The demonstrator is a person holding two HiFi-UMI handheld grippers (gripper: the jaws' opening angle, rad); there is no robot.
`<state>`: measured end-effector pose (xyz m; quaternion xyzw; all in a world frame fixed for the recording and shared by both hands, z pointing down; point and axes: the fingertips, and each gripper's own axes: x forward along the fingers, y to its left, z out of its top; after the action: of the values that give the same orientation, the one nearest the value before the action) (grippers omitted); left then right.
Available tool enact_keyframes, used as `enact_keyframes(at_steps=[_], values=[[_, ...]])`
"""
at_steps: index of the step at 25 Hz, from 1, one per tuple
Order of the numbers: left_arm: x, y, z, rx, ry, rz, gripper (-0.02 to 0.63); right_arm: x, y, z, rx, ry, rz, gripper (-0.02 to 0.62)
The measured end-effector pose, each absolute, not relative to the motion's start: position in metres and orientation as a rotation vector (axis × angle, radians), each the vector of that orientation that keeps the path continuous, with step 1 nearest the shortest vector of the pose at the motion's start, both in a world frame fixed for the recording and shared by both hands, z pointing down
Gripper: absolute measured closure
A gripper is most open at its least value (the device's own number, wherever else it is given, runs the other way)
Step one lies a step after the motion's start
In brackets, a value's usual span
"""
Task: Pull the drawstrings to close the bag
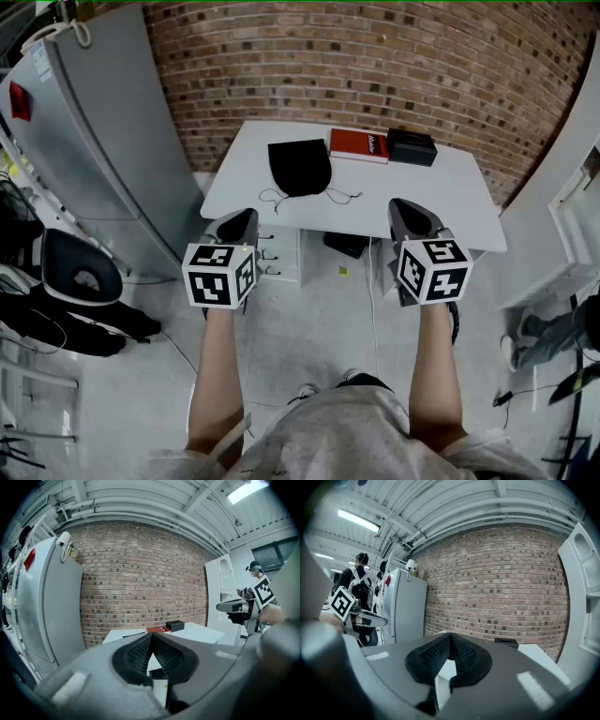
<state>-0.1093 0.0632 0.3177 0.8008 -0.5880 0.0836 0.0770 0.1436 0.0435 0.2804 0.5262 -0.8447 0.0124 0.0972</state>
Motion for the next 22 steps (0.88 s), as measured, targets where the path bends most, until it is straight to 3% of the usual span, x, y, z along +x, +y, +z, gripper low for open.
enact_keyframes(at_steps=[7, 10, 22], values=[[-0.100, 0.062, 0.316, 2.412, -1.752, 0.245, 0.600, 0.147, 0.045, 0.281, 1.570, -2.492, 0.023, 0.592], [-0.097, 0.061, 0.315, 2.419, -1.738, 0.236, 0.571, 0.147, 0.045, 0.283, 1.571, -2.479, 0.016, 0.591], [-0.095, 0.054, 0.320, 2.420, -1.722, 0.210, 0.521, 0.143, 0.044, 0.296, 1.552, -2.457, 0.020, 0.511]])
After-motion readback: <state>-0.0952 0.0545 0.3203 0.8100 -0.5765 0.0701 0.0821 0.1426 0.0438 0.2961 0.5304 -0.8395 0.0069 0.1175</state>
